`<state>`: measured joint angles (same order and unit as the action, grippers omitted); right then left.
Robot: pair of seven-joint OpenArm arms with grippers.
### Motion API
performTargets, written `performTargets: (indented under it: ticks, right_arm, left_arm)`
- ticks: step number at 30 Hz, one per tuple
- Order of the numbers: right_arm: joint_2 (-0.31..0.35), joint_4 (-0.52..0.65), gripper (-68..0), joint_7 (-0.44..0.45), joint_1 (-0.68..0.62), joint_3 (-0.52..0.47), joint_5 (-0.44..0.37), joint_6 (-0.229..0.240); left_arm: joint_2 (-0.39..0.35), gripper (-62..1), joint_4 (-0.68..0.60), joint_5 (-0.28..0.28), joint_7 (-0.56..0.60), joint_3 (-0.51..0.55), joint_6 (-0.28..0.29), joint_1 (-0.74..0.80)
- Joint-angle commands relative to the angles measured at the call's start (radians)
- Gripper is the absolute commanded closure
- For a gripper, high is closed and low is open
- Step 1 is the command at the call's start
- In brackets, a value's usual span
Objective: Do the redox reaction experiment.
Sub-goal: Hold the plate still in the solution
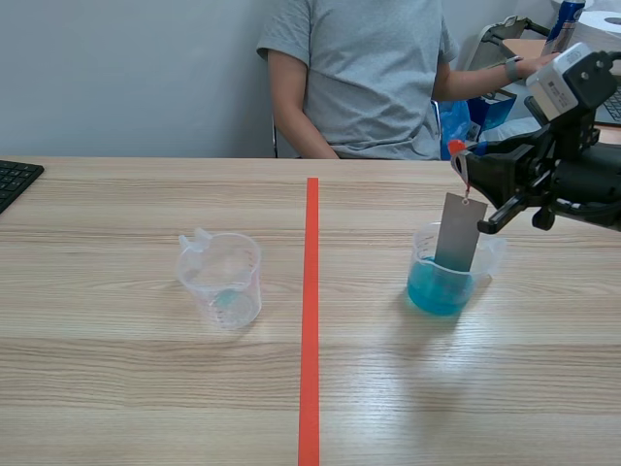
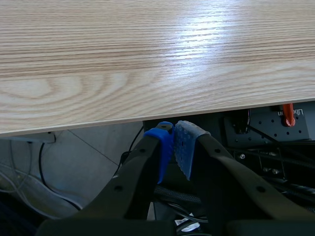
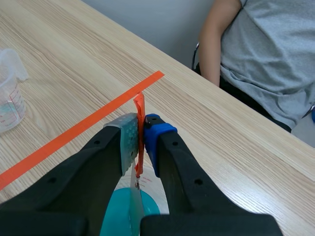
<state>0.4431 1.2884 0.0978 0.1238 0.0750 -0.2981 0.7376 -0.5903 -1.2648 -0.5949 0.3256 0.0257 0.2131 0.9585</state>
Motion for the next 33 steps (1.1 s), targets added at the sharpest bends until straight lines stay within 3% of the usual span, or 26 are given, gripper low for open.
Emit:
performTargets:
  ticks: [1,33]
  right_arm:
    - [0.011,0.01,-1.5,-0.002,0.012,0.0,0.006,0.008]
    - [0.017,0.042,-1.5,-0.005,0.005,-0.005,0.006,0.008]
  left_arm:
    - [-0.006,-5.1,-0.012,0.0,0.014,0.0,0.006,0.006]
    - [-0.006,-5.1,-0.012,0.0,0.013,0.0,0.006,0.006]
